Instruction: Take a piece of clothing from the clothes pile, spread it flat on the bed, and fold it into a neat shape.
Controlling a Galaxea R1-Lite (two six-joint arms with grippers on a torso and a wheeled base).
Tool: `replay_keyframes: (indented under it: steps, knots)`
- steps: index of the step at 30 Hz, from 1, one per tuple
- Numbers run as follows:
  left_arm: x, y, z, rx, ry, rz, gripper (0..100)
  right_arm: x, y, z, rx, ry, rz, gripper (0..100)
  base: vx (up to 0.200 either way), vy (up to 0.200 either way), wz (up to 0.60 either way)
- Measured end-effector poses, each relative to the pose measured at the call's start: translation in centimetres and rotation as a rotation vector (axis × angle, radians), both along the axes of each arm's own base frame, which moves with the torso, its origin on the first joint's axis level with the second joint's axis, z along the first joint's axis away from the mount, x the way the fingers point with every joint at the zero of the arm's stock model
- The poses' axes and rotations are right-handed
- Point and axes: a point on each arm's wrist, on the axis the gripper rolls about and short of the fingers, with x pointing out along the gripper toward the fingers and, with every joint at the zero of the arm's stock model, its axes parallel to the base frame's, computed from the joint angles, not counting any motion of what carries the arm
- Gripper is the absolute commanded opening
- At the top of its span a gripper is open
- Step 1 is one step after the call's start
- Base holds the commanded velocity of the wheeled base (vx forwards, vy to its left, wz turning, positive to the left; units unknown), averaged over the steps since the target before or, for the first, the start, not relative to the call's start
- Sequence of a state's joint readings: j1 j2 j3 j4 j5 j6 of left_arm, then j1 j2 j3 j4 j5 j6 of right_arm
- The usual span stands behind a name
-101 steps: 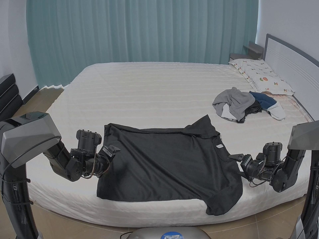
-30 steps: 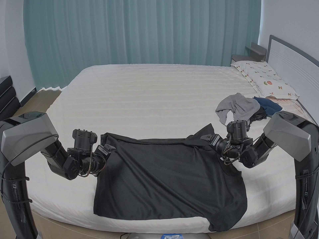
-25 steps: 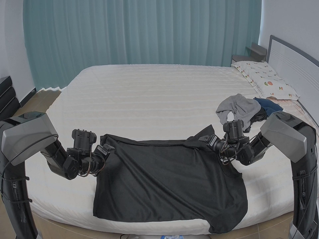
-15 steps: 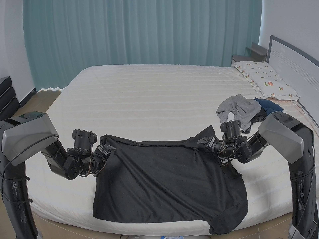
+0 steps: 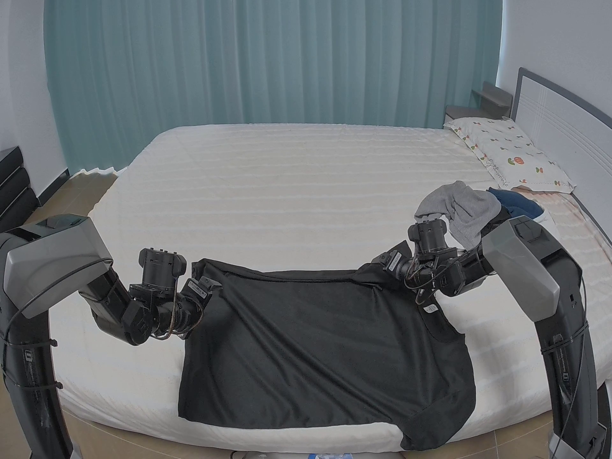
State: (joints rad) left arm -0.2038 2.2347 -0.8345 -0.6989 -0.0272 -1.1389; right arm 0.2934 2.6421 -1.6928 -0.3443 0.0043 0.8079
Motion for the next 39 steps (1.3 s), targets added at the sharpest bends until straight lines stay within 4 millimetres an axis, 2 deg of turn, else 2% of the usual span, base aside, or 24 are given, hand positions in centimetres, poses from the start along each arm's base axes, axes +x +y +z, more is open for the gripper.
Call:
replay_keyframes:
  steps: [7,15,19,23,28,32,39]
  knots:
    - [0.0,0.0,0.0,-0.001,0.000,0.000,100,3.1,0.6,1.9,0.062,-0.159,-0.085,100,0.000,0.000,0.00]
    - [0.0,0.0,0.0,0.000,0.000,0.000,100,4.7,0.6,4.2,0.164,-0.410,-0.081,100,0.000,0.000,0.00]
    - [0.0,0.0,0.0,-0.001,0.000,0.001,100,4.9,0.2,3.8,0.128,-0.425,-0.073,100,0.000,0.000,0.00]
    - [0.1,0.1,0.0,-0.002,0.000,0.003,100,5.3,-1.2,2.0,0.057,-0.374,-0.100,100,0.000,0.000,0.00]
    - [0.3,0.3,0.2,-0.008,-0.009,0.013,100,5.3,-2.5,0.9,0.031,-0.332,-0.132,100,0.000,0.000,0.00]
    - [1.6,1.1,1.1,-0.015,-0.052,0.039,100,4.5,-2.9,0.2,0.014,-0.283,-0.130,100,0.000,0.000,0.00]
    - [4.9,3.3,3.0,0.037,-0.149,0.057,100,3.6,-3.9,1.2,-0.006,-0.254,-0.118,100,0.000,0.000,0.00]
